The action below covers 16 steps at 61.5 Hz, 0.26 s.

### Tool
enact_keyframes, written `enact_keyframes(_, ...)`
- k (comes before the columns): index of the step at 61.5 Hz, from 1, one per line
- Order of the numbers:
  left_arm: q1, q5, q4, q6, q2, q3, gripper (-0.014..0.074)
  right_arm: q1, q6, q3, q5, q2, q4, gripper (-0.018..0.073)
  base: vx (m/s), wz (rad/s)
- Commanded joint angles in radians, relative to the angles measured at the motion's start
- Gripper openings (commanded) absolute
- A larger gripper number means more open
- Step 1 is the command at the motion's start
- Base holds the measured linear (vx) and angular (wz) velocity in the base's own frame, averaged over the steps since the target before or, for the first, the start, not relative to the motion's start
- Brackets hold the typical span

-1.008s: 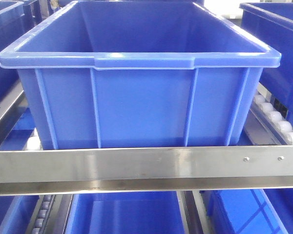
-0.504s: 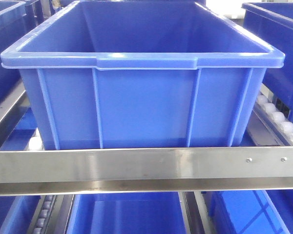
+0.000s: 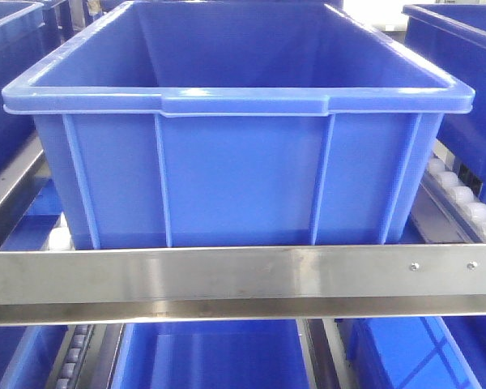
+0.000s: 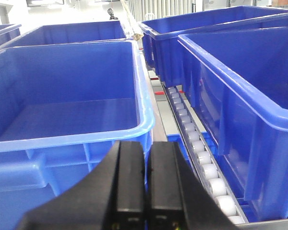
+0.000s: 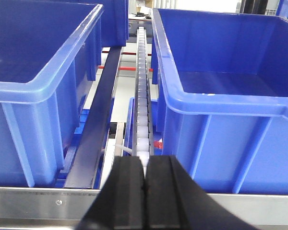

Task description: Pick red cube and place on left shelf

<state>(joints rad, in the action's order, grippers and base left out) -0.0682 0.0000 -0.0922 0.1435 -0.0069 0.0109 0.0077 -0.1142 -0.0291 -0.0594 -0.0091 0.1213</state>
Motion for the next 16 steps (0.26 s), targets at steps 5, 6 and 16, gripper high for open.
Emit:
enact_keyframes(5,-0.003,-0.083,-0.006,0.001,0.007,0.022,0.0106,-0.004,0.011,0.025,0.075,-0.019,0.001,0.006,0.0,0.0)
enact_keyframes(6,-0.003,-0.083,-0.006,0.001,0.007,0.022,0.0106,-0.004,0.011,0.025,0.075,-0.019,0.001,0.006,0.0,0.0)
enact_keyframes(16,-0.003,-0.083,-0.006,0.001,0.007,0.022,0.0106,-0.004,0.011,0.025,0.075,-0.019,0.001,0.006,0.0,0.0)
